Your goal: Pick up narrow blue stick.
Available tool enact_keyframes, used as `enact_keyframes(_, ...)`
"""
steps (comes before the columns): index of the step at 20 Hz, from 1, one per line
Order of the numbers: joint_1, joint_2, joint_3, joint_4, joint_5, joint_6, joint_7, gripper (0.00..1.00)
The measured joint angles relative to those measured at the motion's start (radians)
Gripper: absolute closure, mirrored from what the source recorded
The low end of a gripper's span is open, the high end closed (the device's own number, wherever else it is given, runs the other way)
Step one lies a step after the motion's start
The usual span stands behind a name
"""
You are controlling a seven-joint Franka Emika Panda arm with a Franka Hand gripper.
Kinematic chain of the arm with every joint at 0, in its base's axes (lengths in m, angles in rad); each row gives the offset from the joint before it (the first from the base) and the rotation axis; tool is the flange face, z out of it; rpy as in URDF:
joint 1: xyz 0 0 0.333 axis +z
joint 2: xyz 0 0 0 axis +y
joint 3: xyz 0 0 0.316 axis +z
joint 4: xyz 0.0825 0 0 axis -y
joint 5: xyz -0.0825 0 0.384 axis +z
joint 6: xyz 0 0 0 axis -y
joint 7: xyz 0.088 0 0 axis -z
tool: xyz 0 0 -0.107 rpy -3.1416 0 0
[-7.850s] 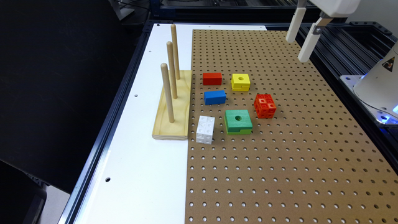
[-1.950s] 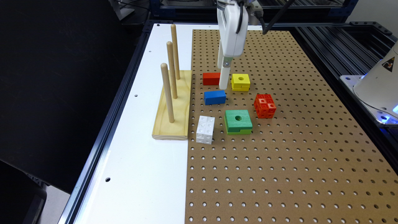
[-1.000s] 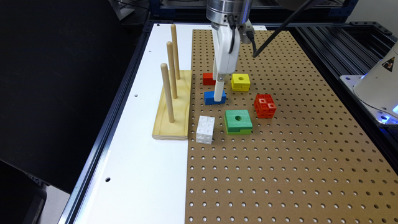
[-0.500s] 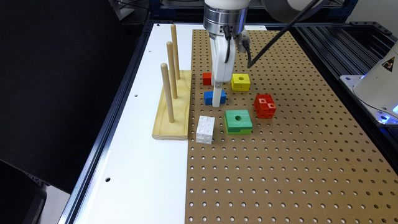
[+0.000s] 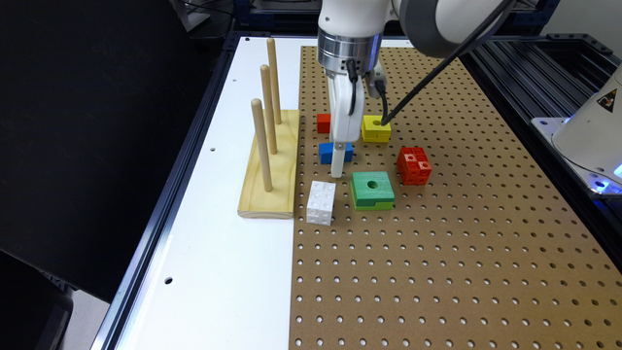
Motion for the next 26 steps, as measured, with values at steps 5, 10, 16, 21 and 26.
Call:
enact_keyframes(5,0.0,0.002,0.0,0.001,0.0,0.001,0.0,0.0)
enact_keyframes(10,0.0,0.002,0.0,0.001,0.0,0.001,0.0,1.0)
enact_keyframes(16,-0.001,0.001,0.0,0.001,0.0,0.0,0.0,1.0)
enact_keyframes(21,-0.001,-0.008,0.0,0.0,0.0,-0.003,0.0,1.0)
enact_keyframes(26,-0.001,-0.078,0.0,-0.003,0.0,-0.07,0.0,1.0)
